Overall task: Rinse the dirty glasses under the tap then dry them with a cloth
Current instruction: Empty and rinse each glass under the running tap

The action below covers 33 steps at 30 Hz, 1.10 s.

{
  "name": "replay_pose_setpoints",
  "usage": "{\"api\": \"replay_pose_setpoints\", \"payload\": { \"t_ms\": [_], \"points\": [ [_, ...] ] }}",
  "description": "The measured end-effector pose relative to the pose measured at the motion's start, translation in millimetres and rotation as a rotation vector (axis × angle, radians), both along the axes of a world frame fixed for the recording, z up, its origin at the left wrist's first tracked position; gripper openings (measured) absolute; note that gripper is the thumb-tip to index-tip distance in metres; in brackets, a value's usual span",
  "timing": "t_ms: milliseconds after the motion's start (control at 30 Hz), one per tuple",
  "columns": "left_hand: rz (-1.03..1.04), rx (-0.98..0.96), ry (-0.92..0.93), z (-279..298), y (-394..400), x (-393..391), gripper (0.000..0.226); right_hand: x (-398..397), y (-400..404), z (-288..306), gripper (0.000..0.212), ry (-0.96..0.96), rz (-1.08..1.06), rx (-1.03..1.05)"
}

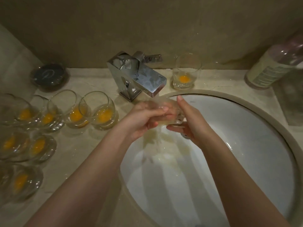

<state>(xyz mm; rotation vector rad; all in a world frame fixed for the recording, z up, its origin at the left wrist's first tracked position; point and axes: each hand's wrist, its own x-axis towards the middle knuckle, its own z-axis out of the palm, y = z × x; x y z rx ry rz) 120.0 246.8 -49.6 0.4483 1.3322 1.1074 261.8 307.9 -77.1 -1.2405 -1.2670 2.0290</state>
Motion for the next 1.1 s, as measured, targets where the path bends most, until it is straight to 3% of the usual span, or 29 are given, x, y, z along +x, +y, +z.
{"api": "replay_pose_setpoints", "payload": {
  "t_ms": [67,167,267,367,433,600,733,800,867,1000,1100],
  "points": [
    [0.018,-0.001,0.009,-0.7,1.3,0.5,0.010,-2.5,3.0,2.3,0.040,-0.018,0.049,-0.013],
    [0.075,-0.021,-0.053,-0.8,3.5,-3.2,0.006,0.3,4.5,0.1,0.026,0.034,0.023,0.043],
    [0.045,-0.013,-0.063,0.7,1.8,-4.6,0.024,8.6,4.1,-4.9,0.024,0.097,0.040,0.060],
    [-0.002,0.013,-0.020,1.2,0.6,-1.0,0.022,11.6,5.8,0.7,0.018,0.078,0.085,-0.033],
    [0.006,0.011,0.000,0.8,1.6,0.2,0.034,8.9,7.0,2.4,0.029,0.031,0.102,-0.070],
    [0.081,-0.033,-0.009,-8.4,5.5,-4.9,0.006,2.3,0.1,-5.1,0.025,0.044,0.053,0.054],
    [0.041,-0.031,0.017,-10.7,-0.7,-3.0,0.011,3.2,-7.1,-6.3,0.018,0.057,0.020,-0.047],
    [0.024,-0.006,0.045,-10.4,-1.8,2.7,0.011,0.8,-7.9,-1.6,0.035,0.025,0.012,-0.140],
    [0.060,-0.011,0.038,-10.0,-0.7,6.5,0.010,-3.9,-7.5,0.2,0.040,-0.036,0.022,-0.105],
    [0.087,-0.072,-0.064,-4.9,0.9,3.0,0.011,-2.8,-7.0,1.1,0.019,0.013,0.005,0.051],
    [0.049,-0.049,-0.057,0.0,-0.2,5.0,0.007,-0.2,-6.5,3.8,0.024,0.013,0.009,0.002]
  ]
}}
